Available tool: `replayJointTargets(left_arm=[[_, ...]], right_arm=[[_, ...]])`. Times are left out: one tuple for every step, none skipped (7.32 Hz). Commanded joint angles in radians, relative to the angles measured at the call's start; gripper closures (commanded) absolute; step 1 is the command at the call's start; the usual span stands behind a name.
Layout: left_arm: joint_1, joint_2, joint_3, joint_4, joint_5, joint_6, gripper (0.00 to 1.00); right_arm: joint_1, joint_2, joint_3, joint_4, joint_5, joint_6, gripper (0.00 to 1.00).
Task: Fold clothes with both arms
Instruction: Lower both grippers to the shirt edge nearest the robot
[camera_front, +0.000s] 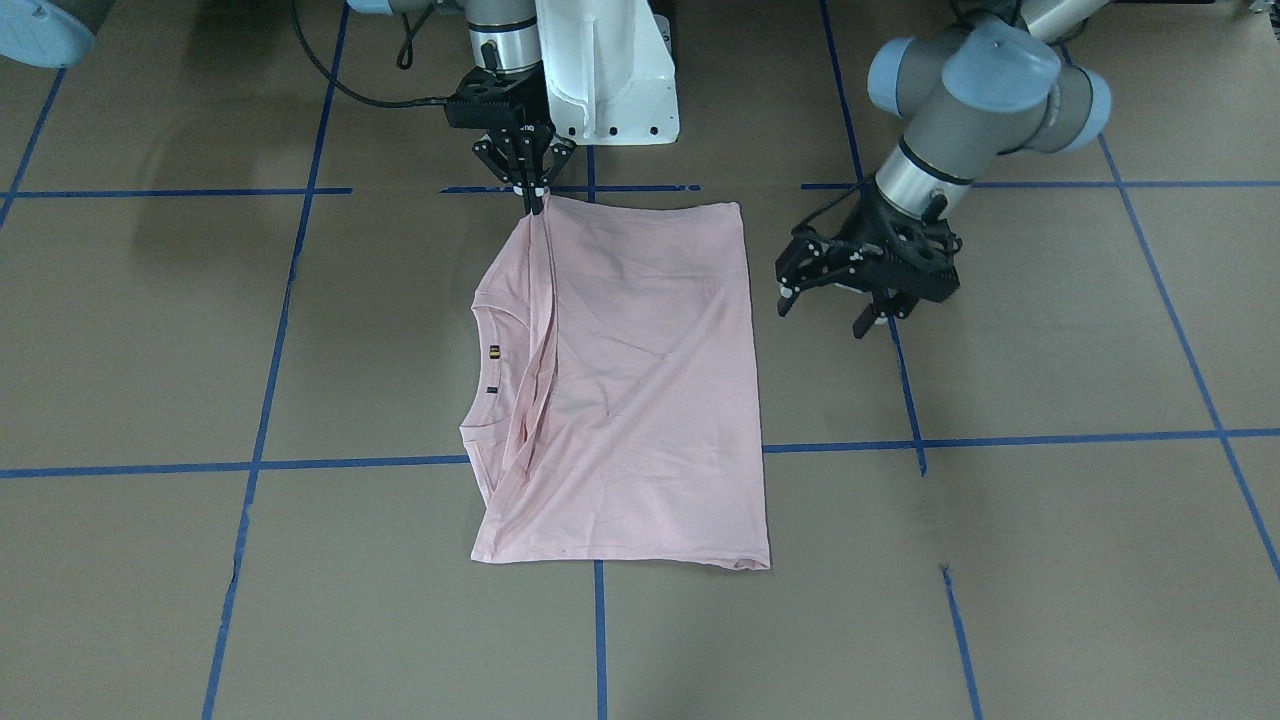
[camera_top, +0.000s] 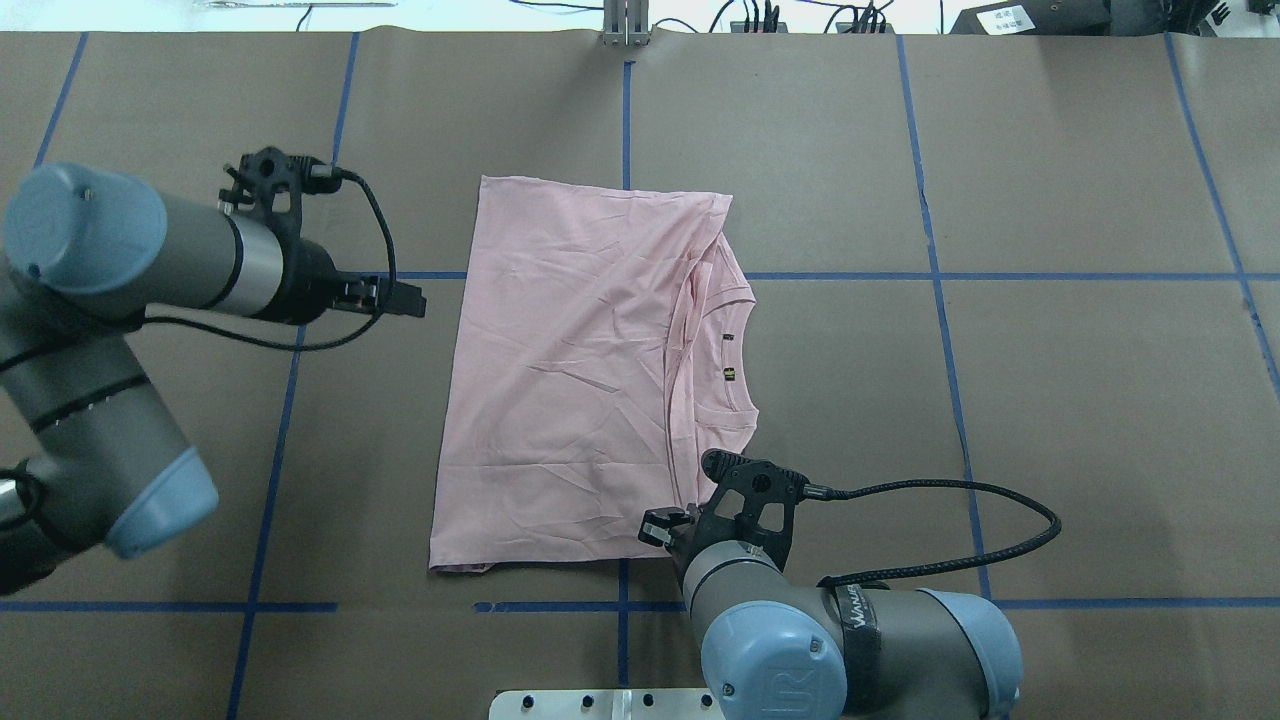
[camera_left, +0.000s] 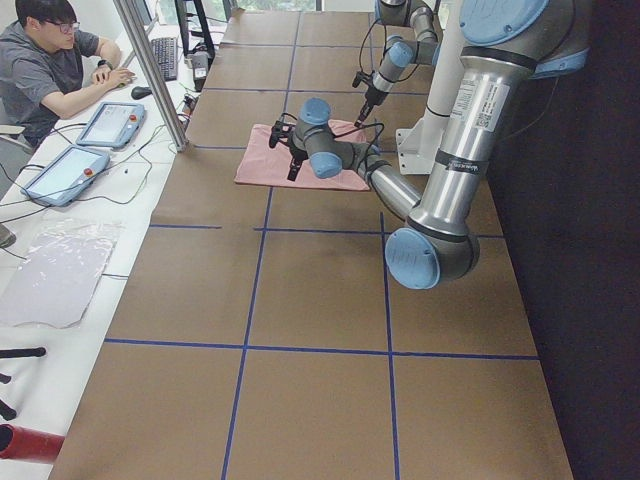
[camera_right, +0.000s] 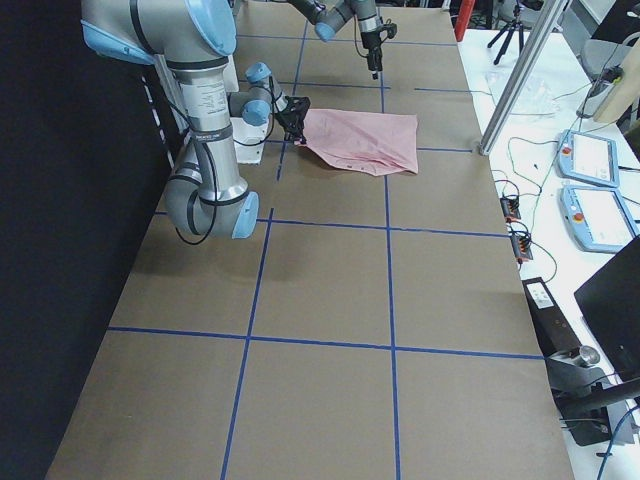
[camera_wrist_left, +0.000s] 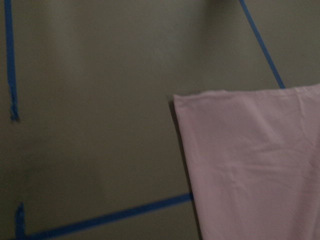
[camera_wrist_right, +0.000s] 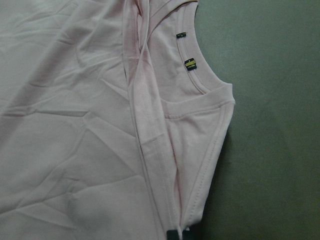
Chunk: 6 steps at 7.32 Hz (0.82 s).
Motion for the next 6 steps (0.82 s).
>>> replayJointTargets(left_arm=[[0.243, 0.073, -0.089, 0.012, 0.204, -0.312, 0.17], [0.344, 0.073, -0.075, 0.050, 0.299, -0.431, 0.44], [0.368, 0.059, -0.077, 0.093, 0.321, -0.450, 0.48], [0.386, 0.062, -0.078, 0.093, 0.320, -0.451, 0.48], [0.411, 0.065, -0.078, 0.093, 0.320, -0.451, 0.48], [0.420, 0.068, -0.081, 0.095, 0.321, -0.451, 0.48]], right_arm=[[0.003, -0.004, 0.008, 0.000, 0.003, -0.007, 1.00], [0.006, -0.004, 0.013, 0.000, 0.003, -0.007, 1.00], [0.006, -0.004, 0.016, 0.000, 0.003, -0.007, 1.00], [0.006, -0.004, 0.016, 0.000, 0.003, -0.007, 1.00], [0.006, -0.004, 0.016, 0.000, 0.001, -0.006, 1.00], [0.006, -0.005, 0.016, 0.000, 0.001, -0.006, 1.00]])
